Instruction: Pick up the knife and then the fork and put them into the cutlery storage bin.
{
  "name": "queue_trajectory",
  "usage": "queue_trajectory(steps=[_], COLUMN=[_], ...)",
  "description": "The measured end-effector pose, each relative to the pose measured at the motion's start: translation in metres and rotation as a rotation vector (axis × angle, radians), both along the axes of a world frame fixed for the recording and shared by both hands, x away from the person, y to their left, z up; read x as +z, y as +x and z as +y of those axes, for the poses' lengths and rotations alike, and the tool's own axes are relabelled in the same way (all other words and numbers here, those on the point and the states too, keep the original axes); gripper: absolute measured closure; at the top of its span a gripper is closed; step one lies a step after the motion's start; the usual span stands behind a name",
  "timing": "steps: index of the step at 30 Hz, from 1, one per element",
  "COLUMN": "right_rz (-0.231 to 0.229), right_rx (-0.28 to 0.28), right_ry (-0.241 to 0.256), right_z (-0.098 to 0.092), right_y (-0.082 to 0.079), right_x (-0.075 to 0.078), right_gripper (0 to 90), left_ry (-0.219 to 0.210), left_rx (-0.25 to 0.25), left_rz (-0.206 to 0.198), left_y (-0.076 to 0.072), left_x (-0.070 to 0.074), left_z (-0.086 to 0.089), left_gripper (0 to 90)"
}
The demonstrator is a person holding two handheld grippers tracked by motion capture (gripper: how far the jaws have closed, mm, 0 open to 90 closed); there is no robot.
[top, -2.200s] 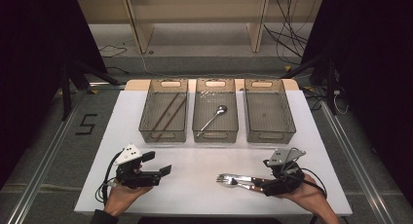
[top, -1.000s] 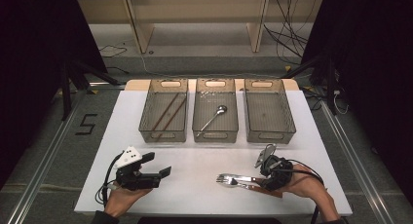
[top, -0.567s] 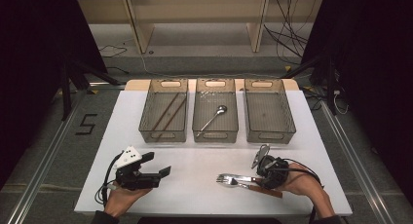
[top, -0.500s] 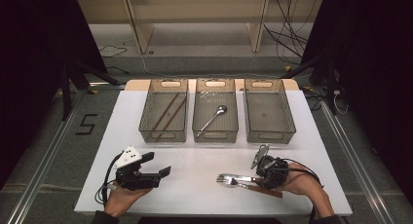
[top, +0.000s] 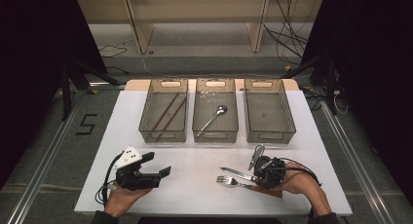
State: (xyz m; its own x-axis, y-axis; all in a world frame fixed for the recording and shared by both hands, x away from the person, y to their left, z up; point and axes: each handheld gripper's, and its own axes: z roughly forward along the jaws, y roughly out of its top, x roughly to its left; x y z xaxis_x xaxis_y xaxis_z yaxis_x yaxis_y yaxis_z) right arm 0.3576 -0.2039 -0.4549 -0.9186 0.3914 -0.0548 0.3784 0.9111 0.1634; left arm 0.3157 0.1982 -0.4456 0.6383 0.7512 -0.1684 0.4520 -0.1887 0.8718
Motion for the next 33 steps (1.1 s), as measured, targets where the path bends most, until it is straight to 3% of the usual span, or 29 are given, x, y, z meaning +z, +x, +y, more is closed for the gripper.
queue_trajectory(steps=[13,22,26,28,33], right_rz=[-0.024,-0.056,-0.061,-0.077,-0.104], right_rx=[0.017,0.027,-0.01,0.002,-0.046], right_ry=[-0.006,0.062,0.093,0.13,0.206], right_z=[0.0,-0.004,-0.005,-0.007,-0.012], right_y=[-0.002,-0.003,-0.006,-0.005,-0.004], right_x=[0.002,0.013,0.02,0.023,0.032], right_gripper=[77.0,77.1,77.1,77.1,77.1], left_ry=[-0.003,-0.008,-0.015,-0.013,-0.023], left_rx=[0.003,0.005,0.008,0.012,0.013], left_rz=[-0.008,-0.018,-0.02,-0.021,-0.023], left_y=[0.0,-0.001,0.0,0.0,0.0], left_x=[0.0,0.0,0.0,-0.001,-0.001], left_z=[0.0,0.002,0.003,0.003,0.004], left_gripper=[16.6,16.5,16.5,16.5,16.6])
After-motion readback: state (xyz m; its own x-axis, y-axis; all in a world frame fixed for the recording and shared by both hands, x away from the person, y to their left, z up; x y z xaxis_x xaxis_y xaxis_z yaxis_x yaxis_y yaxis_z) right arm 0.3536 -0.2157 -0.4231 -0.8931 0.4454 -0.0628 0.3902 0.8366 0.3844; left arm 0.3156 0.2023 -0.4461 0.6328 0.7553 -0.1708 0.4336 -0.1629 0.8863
